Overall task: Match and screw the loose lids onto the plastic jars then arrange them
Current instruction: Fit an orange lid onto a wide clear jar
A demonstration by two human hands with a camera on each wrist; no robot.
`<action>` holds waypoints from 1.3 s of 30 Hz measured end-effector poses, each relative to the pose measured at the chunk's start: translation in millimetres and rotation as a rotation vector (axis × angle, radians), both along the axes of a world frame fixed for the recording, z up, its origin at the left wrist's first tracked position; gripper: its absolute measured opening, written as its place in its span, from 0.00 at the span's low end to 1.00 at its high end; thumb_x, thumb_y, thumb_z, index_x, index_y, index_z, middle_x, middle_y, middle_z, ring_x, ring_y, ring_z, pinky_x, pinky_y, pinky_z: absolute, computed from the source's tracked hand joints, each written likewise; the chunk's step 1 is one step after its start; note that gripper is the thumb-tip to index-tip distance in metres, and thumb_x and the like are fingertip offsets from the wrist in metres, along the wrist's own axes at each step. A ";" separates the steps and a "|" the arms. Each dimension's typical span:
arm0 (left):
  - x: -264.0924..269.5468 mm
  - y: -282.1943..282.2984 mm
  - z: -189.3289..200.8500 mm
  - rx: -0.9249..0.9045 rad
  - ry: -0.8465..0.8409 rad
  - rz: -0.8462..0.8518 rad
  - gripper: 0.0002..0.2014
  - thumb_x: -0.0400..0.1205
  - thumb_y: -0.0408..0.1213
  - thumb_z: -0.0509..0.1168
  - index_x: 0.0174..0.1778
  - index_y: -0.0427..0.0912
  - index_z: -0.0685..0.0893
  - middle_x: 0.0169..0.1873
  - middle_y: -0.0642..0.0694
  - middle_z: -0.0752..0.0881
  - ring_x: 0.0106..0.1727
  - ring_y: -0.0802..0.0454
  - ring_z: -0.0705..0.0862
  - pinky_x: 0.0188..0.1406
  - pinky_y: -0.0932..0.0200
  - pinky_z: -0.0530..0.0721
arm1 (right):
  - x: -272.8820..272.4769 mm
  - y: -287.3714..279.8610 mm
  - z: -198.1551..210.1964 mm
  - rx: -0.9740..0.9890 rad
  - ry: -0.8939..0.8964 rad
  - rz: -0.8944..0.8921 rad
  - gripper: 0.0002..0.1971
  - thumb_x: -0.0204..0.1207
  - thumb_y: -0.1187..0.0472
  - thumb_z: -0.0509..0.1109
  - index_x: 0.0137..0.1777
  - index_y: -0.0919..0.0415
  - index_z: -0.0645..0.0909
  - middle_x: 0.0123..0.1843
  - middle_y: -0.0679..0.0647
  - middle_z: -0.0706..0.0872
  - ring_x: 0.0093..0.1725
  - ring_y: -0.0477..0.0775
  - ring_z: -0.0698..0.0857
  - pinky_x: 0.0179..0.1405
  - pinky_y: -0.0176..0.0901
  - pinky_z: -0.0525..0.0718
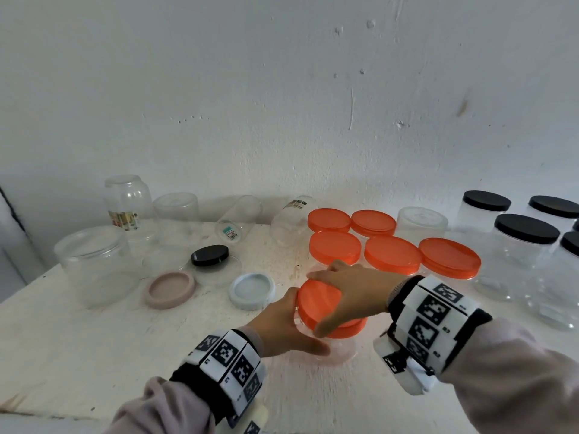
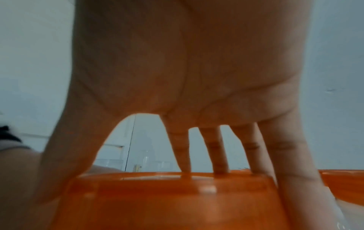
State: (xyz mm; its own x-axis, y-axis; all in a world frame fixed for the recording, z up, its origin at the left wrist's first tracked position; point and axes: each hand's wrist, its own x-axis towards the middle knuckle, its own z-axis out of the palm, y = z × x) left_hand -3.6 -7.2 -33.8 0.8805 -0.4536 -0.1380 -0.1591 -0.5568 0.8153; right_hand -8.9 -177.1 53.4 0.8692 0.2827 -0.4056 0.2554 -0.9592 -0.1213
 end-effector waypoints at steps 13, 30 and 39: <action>-0.9 0.1 0.3 0.012 -0.026 0.003 0.49 0.63 0.47 0.83 0.76 0.50 0.61 0.65 0.56 0.77 0.66 0.56 0.76 0.66 0.59 0.76 | -0.9 3.5 10.6 -0.025 0.032 0.015 0.52 0.61 0.32 0.76 0.81 0.36 0.50 0.77 0.45 0.60 0.75 0.57 0.65 0.67 0.56 0.74; 0.7 1.4 -0.3 -0.002 0.008 -0.023 0.50 0.63 0.48 0.83 0.76 0.52 0.60 0.62 0.59 0.76 0.64 0.57 0.75 0.63 0.61 0.75 | -4.4 -0.8 -2.1 0.008 -0.044 0.042 0.51 0.60 0.28 0.73 0.81 0.33 0.48 0.76 0.45 0.61 0.75 0.56 0.61 0.69 0.59 0.72; -1.2 0.1 -0.3 -0.003 -0.012 -0.005 0.50 0.62 0.47 0.83 0.76 0.51 0.61 0.63 0.57 0.78 0.65 0.55 0.77 0.64 0.58 0.78 | -15.1 -1.7 -23.8 -0.022 -0.229 0.047 0.49 0.64 0.21 0.58 0.82 0.39 0.47 0.78 0.49 0.59 0.75 0.62 0.59 0.70 0.59 0.71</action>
State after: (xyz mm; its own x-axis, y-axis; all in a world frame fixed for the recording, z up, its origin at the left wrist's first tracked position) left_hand -4.8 -7.1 -34.1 0.8797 -0.4587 -0.1256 -0.1722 -0.5534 0.8149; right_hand -24.0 -178.8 29.6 0.9254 0.3182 -0.2058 0.3181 -0.9474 -0.0343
